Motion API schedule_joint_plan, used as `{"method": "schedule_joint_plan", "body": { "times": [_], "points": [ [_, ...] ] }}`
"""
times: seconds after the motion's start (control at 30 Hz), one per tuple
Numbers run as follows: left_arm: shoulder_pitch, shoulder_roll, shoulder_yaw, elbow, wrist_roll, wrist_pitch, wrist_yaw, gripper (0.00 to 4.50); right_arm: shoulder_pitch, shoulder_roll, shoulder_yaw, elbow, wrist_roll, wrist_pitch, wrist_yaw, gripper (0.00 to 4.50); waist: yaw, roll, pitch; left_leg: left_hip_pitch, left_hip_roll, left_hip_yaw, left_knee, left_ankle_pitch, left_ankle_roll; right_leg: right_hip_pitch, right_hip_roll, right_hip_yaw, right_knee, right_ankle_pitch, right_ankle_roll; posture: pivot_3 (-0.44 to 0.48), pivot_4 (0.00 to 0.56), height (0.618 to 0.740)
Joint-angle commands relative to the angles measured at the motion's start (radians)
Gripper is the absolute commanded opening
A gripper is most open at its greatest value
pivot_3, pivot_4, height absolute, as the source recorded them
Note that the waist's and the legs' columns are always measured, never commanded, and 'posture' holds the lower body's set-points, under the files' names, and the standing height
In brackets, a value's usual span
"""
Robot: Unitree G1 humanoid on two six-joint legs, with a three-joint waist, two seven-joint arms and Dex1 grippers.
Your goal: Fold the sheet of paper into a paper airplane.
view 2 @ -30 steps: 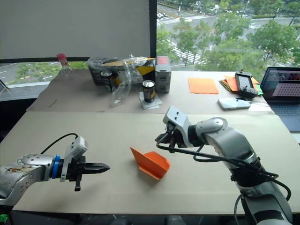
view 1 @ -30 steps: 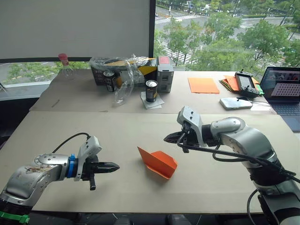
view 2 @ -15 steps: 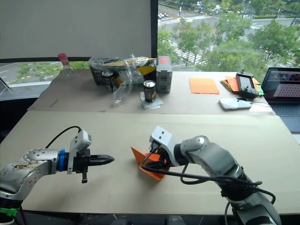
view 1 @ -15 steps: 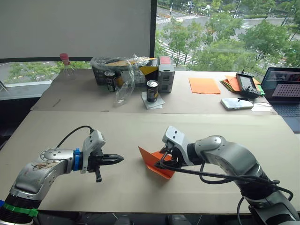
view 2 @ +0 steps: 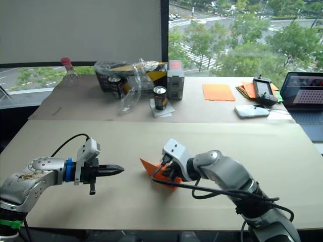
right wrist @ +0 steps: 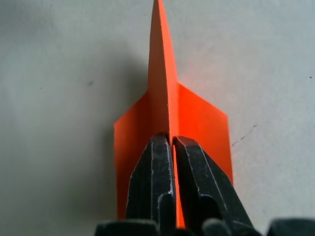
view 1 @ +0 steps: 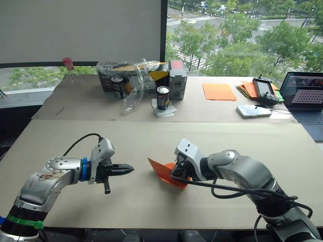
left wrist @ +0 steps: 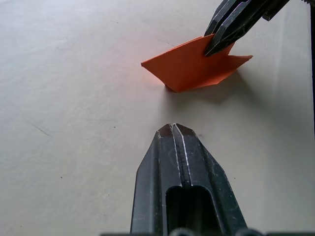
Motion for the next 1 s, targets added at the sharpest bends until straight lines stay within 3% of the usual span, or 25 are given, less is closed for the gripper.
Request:
{"method": "schedule_joint_plan", "body": {
  "times": [0.03, 0.17, 0.23, 0.4, 0.57, 0.77, 1.0],
  "points": [
    [-0.027, -0.006, 0.033, -0.009, -0.037, 0.009, -0.007, 0.0, -0.023, 0.007, -0.119, 0.024, 0.032, -0.01, 0.001, 0.02, 0.0, 0.0, 0.0, 0.0, 0.0, 0.0, 0.0, 0.0, 0.0, 0.0, 0.0, 0.0, 0.0, 0.0, 0.0, 0.0, 0.15, 0.73],
    [-0.062, -0.042, 0.057, 0.0, -0.082, 0.045, 0.021, 0.0, -0.087, -0.055, -0.252, 0.206, 0.005, -0.074, 0.003, 0.02, 0.0, 0.0, 0.0, 0.0, 0.0, 0.0, 0.0, 0.0, 0.0, 0.0, 0.0, 0.0, 0.0, 0.0, 0.0, 0.0, 0.15, 0.73],
    [-0.076, -0.064, 0.057, 0.0, -0.088, 0.051, 0.037, 0.0, -0.13, -0.091, -0.331, 0.417, -0.039, -0.166, -0.031, 0.02, 0.005, 0.0, 0.0, 0.0, -0.001, 0.0, 0.001, 0.0, 0.0, 0.001, 0.0, 0.0, 0.0, 0.0, 0.001, 0.0, 0.15, 0.73],
    [-0.058, -0.087, 0.015, -0.018, -0.068, 0.044, 0.065, 0.0, -0.264, -0.197, -0.383, 0.86, -0.185, -0.425, -0.106, 0.02, 0.002, 0.0, 0.0, -0.001, -0.001, 0.001, 0.001, 0.0, 0.0, 0.0, -0.001, 0.001, -0.001, 0.001, 0.0, 0.0, 0.15, 0.73],
    [-0.046, -0.109, 0.006, -0.035, -0.075, 0.061, 0.098, 0.0, -0.363, -0.203, -0.431, 1.189, -0.238, -0.595, -0.156, 0.02, -0.014, 0.001, 0.0, 0.0, -0.001, 0.002, 0.0, 0.0, 0.0, 0.0, -0.001, 0.002, -0.001, 0.001, 0.0, 0.0, 0.15, 0.73],
    [-0.037, -0.127, 0.01, -0.044, -0.074, 0.059, 0.127, 0.0, -0.409, -0.175, -0.458, 1.388, -0.266, -0.688, -0.183, 0.02, -0.025, 0.001, 0.0, 0.0, -0.001, 0.002, 0.0, 0.0, 0.0, 0.001, -0.001, 0.003, -0.001, 0.001, 0.0, 0.0, 0.15, 0.73],
    [-0.027, -0.12, -0.005, -0.03, -0.012, 0.0, 0.144, 0.0, -0.425, -0.163, -0.487, 1.448, -0.257, -0.679, -0.174, 0.02, -0.026, 0.001, 0.0, 0.0, -0.001, 0.003, 0.0, 0.0, 0.0, 0.001, -0.001, 0.003, -0.001, 0.001, 0.0, 0.0, 0.15, 0.73]
  ]
}}
